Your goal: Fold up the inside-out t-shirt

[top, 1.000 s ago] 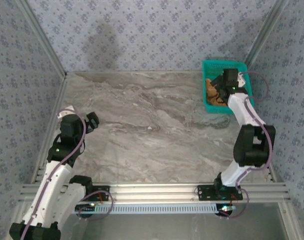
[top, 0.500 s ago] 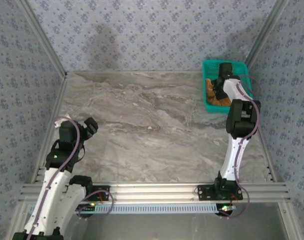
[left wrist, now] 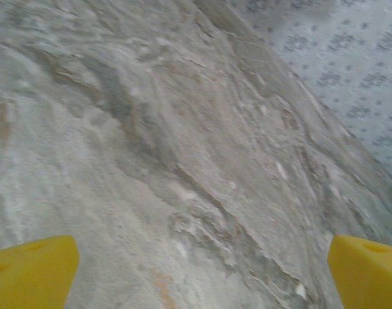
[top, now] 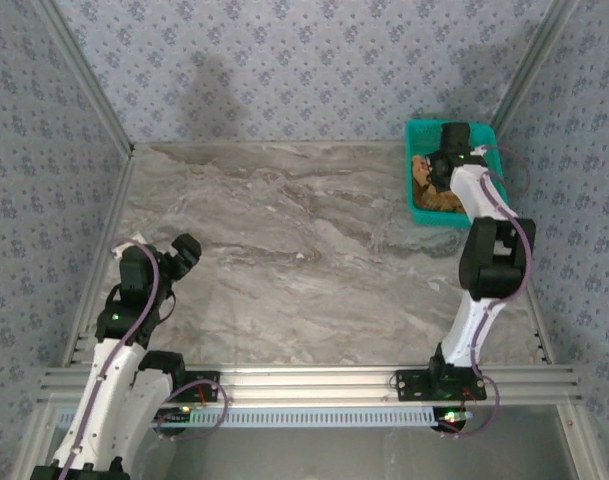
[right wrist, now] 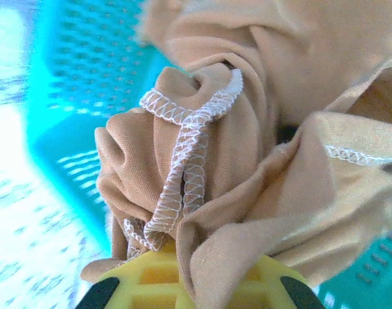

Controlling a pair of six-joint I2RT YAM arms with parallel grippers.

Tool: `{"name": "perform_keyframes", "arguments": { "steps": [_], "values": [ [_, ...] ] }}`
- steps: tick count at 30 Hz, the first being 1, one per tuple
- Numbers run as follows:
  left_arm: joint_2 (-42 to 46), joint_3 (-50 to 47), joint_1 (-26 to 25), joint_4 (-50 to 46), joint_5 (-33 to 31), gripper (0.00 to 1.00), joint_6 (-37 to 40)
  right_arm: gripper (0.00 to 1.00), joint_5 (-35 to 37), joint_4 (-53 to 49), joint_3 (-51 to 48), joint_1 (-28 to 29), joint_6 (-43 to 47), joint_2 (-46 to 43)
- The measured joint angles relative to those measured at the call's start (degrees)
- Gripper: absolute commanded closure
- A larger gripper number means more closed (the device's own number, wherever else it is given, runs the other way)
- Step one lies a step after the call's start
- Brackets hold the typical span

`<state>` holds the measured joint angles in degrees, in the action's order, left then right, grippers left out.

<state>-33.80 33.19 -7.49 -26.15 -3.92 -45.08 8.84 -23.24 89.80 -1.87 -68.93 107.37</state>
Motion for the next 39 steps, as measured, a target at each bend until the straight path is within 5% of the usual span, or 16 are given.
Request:
{"name": "perform_keyframes", "arguments": {
  "steps": [8, 15, 19, 28, 30, 33, 35, 39],
  "values": [
    [-6.8, 4.2, 0.0, -2.7, 10.3, 0.11, 2.3, 1.00, 8.8, 4.5, -4.2, 9.8, 7.5, -18.9],
    [-3.3, 5.2, 0.0, -5.5, 13.1, 0.13, 4.1, 1.00, 17.6, 5.6, -2.1, 20.5, 19.5, -29.8],
    [-0.8, 4.5, 0.0, -5.7, 13.4, 0.25, 4.2, 1.00, 19.0, 5.6, 5.1, 26.6, 25.5, -31.8],
    [0.6, 3.7, 0.0, -7.0, 11.9, 0.21, 3.6, 1.00, 17.9, 5.9, 7.5, 37.0, 28.7, -27.2],
    [0.3, 3.7, 0.0, -7.1, 12.7, 0.21, 4.0, 0.92, 16.8, 5.7, 5.4, 38.2, 27.8, -23.5],
    [-0.6, 3.7, 0.0, -7.1, 14.5, 0.20, 4.1, 0.53, 12.5, 3.6, 5.0, 39.1, 26.4, -14.9],
    [-1.1, 3.7, 0.0, -6.9, 15.8, 0.21, 4.1, 0.36, 8.6, 0.5, 7.5, 39.3, 26.5, -8.4],
    [-1.9, 1.4, -1.1, -3.8, 18.5, 0.21, 3.8, 0.24, 3.4, -9.7, 16.2, 39.5, 29.0, 1.8]
  ]
}}
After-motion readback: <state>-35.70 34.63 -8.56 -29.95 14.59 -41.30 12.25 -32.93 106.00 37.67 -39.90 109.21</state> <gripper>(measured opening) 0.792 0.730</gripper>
